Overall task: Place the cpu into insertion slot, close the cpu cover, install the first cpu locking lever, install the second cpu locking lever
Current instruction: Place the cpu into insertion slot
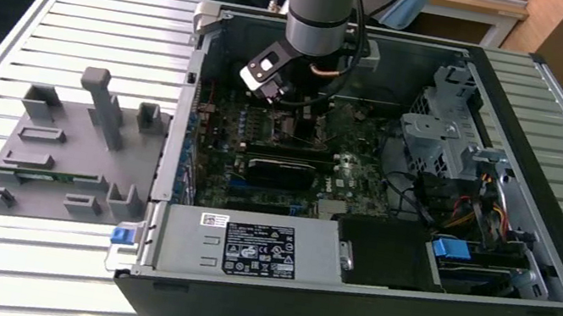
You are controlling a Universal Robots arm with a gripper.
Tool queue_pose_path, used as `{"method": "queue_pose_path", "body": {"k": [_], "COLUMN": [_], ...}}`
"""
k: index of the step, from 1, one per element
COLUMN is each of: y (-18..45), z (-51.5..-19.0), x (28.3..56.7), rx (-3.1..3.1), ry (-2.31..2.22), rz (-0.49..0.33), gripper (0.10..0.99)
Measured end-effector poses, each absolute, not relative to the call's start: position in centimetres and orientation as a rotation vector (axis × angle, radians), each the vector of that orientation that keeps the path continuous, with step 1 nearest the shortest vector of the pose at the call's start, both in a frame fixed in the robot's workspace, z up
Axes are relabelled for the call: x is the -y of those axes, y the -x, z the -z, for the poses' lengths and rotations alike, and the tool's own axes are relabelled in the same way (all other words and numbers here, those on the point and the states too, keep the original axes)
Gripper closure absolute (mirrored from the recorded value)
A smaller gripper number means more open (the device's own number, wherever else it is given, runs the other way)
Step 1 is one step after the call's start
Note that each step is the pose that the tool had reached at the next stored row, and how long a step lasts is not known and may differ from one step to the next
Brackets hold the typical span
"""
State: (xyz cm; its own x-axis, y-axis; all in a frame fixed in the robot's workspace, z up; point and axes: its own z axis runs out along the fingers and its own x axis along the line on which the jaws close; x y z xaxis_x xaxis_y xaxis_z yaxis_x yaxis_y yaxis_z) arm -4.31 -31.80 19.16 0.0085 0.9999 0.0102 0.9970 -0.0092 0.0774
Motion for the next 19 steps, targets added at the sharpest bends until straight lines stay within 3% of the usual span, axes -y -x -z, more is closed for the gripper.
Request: {"method": "queue_pose_path", "body": {"k": [11, 12, 13, 15, 16, 18, 19], "y": [4.3, 4.3, 4.3, 4.3, 4.3, 4.3, 4.3], "z": [-20.1, -20.2, -20.4, -20.7, -20.8, -20.9, -20.9], "x": [31.8, 31.8, 31.8, 31.8, 31.8, 31.8, 31.8], "rx": [-2.177, -2.177, -2.177, -2.177, -2.177, -2.178, -2.178], "ry": [-2.196, -2.196, -2.196, -2.196, -2.196, -2.197, -2.197], "rz": [-0.095, -0.096, -0.095, -0.095, -0.095, -0.094, -0.093], "gripper": [0.486, 0.549, 0.549, 0.671, 0.671, 0.788, 0.788]}}
